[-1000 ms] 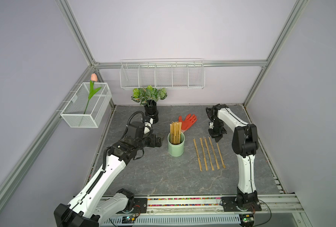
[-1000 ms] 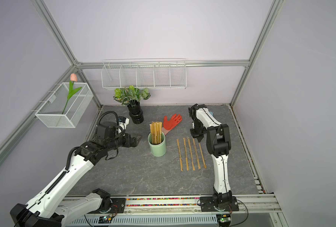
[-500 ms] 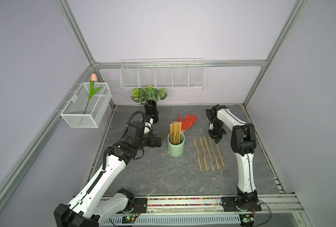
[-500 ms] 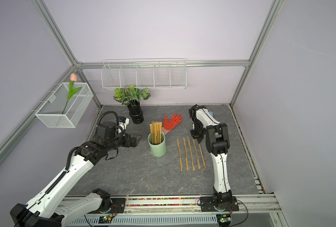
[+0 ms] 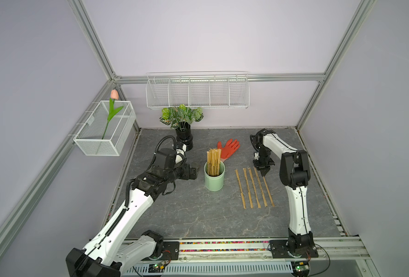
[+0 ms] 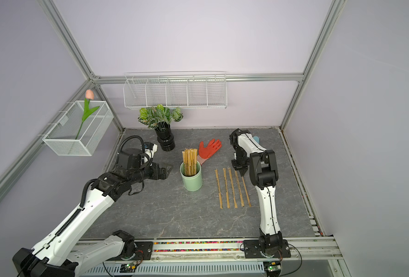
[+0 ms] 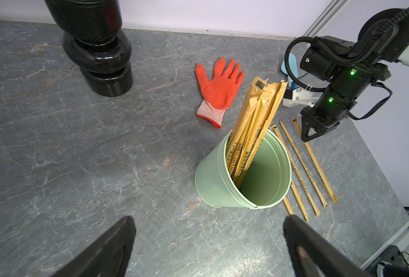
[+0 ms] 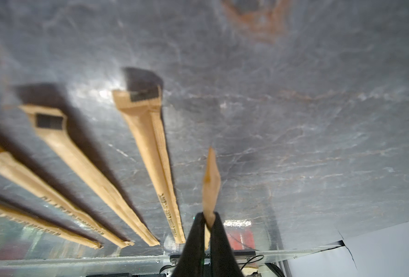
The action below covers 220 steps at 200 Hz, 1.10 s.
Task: Take the straws out of the storage container
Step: Place the straw at the center of the board.
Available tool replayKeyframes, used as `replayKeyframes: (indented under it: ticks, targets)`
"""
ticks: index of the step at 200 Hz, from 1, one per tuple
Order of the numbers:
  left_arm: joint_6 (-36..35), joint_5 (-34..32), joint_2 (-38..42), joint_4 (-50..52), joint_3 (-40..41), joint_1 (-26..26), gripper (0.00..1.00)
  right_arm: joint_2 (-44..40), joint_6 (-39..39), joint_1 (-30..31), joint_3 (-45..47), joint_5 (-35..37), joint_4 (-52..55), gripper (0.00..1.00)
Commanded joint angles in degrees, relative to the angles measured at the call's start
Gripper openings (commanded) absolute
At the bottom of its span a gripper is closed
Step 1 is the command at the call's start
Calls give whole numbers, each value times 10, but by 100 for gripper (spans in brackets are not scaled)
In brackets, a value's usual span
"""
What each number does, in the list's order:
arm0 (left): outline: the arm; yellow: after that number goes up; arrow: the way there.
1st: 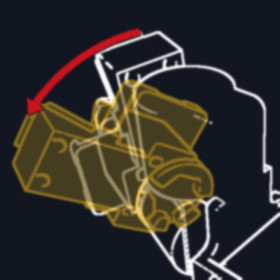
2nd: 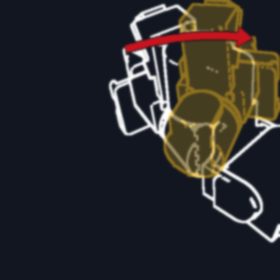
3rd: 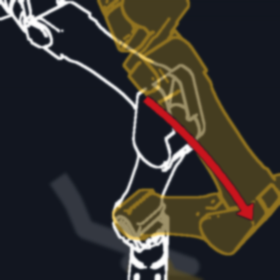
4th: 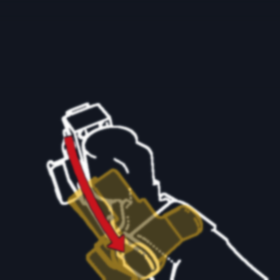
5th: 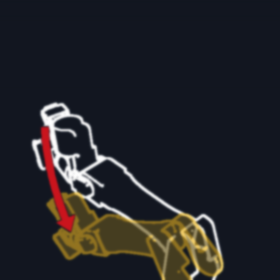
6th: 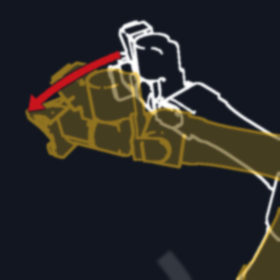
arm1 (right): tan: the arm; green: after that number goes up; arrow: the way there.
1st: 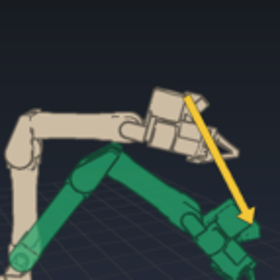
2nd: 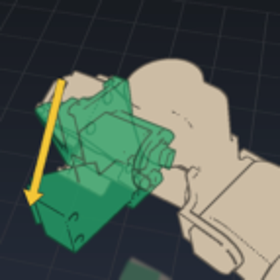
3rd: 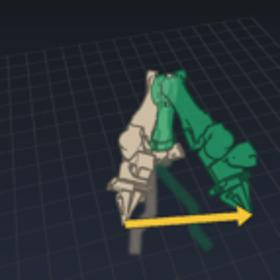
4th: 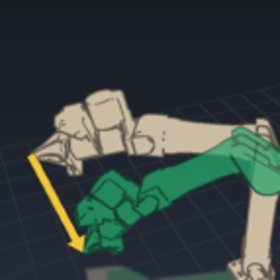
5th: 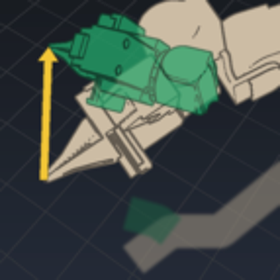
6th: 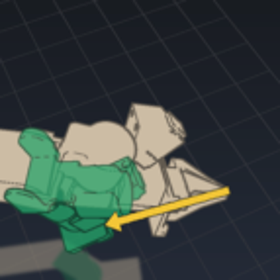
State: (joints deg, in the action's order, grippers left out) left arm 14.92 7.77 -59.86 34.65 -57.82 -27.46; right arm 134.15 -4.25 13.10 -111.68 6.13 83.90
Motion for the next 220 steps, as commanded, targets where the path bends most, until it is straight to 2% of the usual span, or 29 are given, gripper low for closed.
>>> replayKeyframes:
  ticks: [1, 114, 142, 176, 220]
  targets:
    - [-4, 4, 1, 6, -6, -3, 100, 10, 2, -3, -8, -9, 8, 10]
    - [-4, 3, 1, 6, -6, -3, 100, 6, 0, -5, -19, -8, 13, 17]
    - [-5, 2, 0, 6, -6, -3, 100, -21, -5, -4, -15, -12, 4, 18]
    - [-5, -1, 4, 6, -5, -3, 100, -126, -8, 17, 38, -42, -69, 21]
    - [-5, -5, 6, 6, -5, -3, 100, -326, -40, 94, 143, -82, -230, 33]
